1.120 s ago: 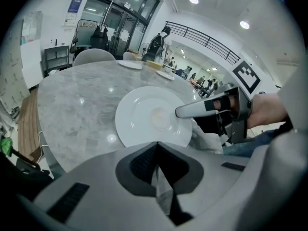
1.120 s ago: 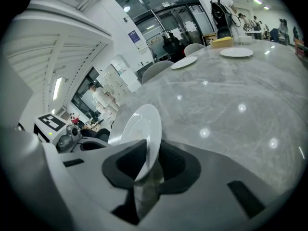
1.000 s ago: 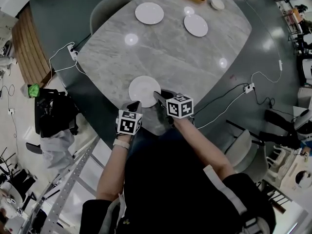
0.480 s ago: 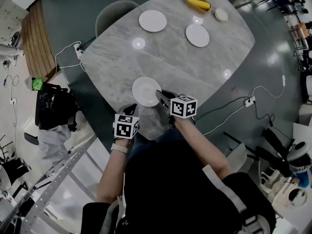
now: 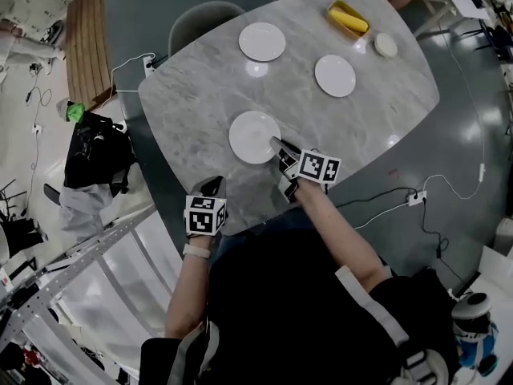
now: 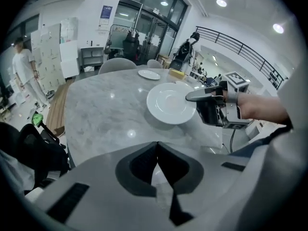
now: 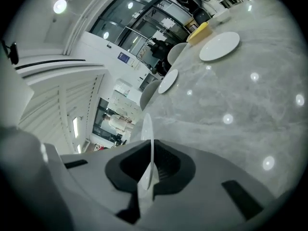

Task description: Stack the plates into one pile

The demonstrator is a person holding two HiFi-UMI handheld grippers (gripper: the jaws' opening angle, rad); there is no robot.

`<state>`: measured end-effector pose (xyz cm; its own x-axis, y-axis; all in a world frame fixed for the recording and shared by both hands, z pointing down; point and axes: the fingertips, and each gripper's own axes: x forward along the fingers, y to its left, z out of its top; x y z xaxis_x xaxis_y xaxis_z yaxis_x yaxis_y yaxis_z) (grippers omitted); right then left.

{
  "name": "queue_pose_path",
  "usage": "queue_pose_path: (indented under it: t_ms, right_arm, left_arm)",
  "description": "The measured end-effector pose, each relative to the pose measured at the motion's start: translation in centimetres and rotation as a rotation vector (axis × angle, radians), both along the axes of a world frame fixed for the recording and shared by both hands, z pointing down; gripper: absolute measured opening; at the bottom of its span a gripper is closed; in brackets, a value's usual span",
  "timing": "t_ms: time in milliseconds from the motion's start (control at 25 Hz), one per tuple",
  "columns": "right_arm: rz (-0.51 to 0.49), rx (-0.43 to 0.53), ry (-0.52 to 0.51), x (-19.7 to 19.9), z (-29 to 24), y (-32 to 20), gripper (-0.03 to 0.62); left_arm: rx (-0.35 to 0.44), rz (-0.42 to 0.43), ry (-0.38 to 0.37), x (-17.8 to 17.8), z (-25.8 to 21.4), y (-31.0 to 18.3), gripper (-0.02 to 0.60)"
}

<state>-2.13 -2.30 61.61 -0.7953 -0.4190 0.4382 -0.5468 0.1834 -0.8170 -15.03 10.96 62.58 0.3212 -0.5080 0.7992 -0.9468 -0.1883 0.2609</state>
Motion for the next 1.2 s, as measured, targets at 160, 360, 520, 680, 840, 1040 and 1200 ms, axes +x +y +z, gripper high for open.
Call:
queue_pose_path:
  t_ms: [160, 360, 520, 680, 840, 1040, 1200]
  right_arm:
    - [-0.002, 0.029, 0.006, 2.9, -0.1, -3.0, 0.028]
    - [0.018, 0.054, 0.001, 7.4, -0.1, -7.4, 0.028]
    - [0.075, 0.051, -0.031, 10.7, -0.2, -10.4, 0.028]
    - [0.135, 0.046, -0.050, 14.4, 0.2, -13.9, 0.028]
    - [0.200, 0.013, -0.081, 17.3, 0.8, -16.7, 0.028]
    - [0.241, -0.001, -0.076, 20.0, 1.8, -19.2, 0.028]
    - [0.290, -0.021, -0.081, 21.8, 2.6, -20.6, 0.028]
  left_arm:
    - [-0.001, -0.026, -0.015, 2.4, -0.5, -0.8, 0.008]
    - [-0.008, -0.045, -0.028, 6.3, -0.4, -2.7, 0.008]
    - [-0.010, -0.053, -0.029, 8.7, -0.6, -3.8, 0.008]
    - [-0.015, -0.045, -0.032, 11.4, -0.6, -5.1, 0.008]
    - [-0.028, -0.044, -0.044, 13.0, -0.8, -6.5, 0.008]
    - [-0.044, -0.039, -0.051, 14.8, -0.8, -7.8, 0.008]
    - [-0.057, -0.029, -0.055, 15.8, -0.6, -8.4, 0.009]
